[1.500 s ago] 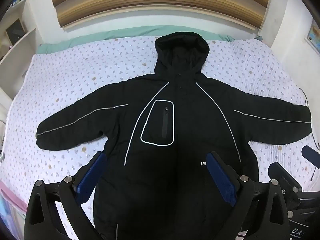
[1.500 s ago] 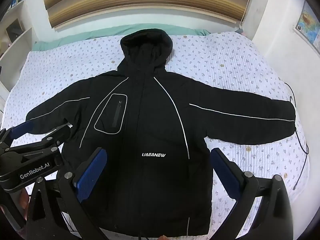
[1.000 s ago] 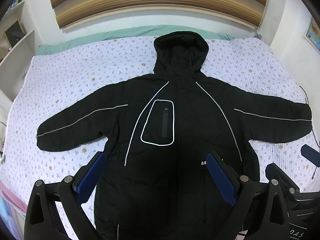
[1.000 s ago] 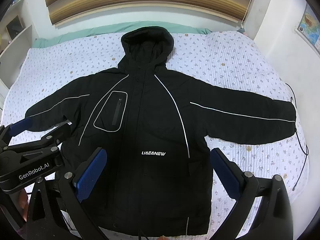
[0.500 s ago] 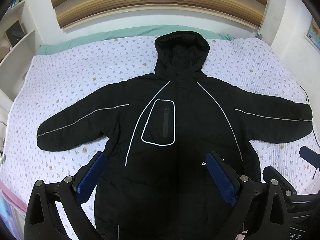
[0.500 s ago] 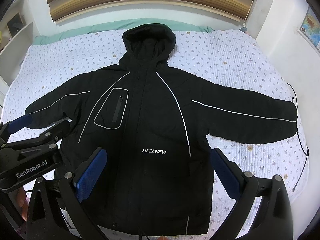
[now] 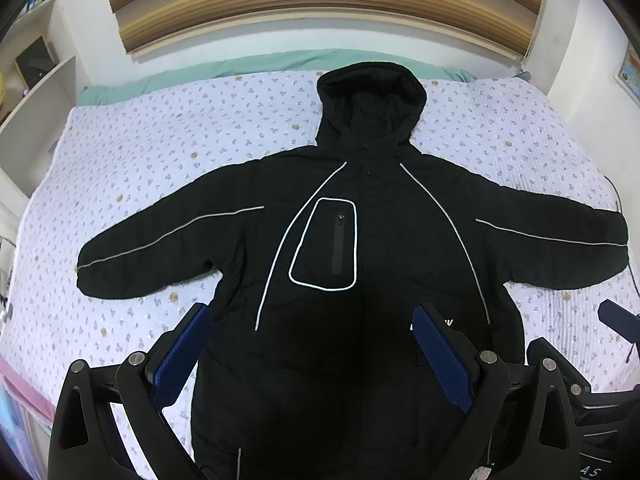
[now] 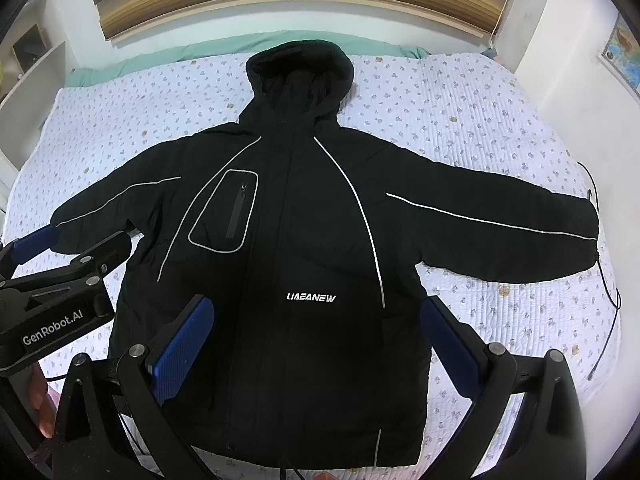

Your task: Fold large clothes

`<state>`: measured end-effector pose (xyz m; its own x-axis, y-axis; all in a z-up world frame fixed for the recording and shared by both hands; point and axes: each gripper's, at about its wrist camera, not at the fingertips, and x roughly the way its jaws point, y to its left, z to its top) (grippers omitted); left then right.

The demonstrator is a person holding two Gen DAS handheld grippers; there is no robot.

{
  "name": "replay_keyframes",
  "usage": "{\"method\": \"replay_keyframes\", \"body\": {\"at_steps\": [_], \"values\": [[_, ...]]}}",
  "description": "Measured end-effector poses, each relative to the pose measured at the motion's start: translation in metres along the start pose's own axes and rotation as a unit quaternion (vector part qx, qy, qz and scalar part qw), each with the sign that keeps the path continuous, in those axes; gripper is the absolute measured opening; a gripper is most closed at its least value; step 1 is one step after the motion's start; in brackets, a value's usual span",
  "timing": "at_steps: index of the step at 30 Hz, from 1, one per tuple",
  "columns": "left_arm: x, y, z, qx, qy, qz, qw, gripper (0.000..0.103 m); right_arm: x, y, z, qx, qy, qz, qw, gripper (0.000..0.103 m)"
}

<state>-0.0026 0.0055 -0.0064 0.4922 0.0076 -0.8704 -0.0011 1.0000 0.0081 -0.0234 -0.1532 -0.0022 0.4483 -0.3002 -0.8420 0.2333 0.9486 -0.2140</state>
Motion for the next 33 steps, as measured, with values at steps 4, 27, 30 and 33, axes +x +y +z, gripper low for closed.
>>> {"method": "replay_keyframes", "body": {"at_steps": [4, 27, 30, 33], "values": [[0.0, 0.0, 0.0, -0.002, 0.0, -0.004, 1.0, 0.099, 0.001, 0.0, 0.0, 0.001, 0.002, 0.0, 1.0, 0.103], [0.023, 0.201, -0.012, -0.156, -0.109, 0.034, 0.9812, 0.1, 0.029, -0.015, -0.007, 0.007, 0.042, 0.001, 0.999, 0.103], [0.045, 0.272, -0.03, -0.211, -0.152, 0.024, 0.9653, 0.1, 0.043, -0.017, -0.012, 0.013, 0.064, 0.002, 0.998, 0.103], [0.082, 0.344, -0.044, -0.279, -0.133, 0.082, 0.9476, 0.1, 0.054, -0.013, -0.014, 0.011, 0.084, 0.005, 0.996, 0.103]]}}
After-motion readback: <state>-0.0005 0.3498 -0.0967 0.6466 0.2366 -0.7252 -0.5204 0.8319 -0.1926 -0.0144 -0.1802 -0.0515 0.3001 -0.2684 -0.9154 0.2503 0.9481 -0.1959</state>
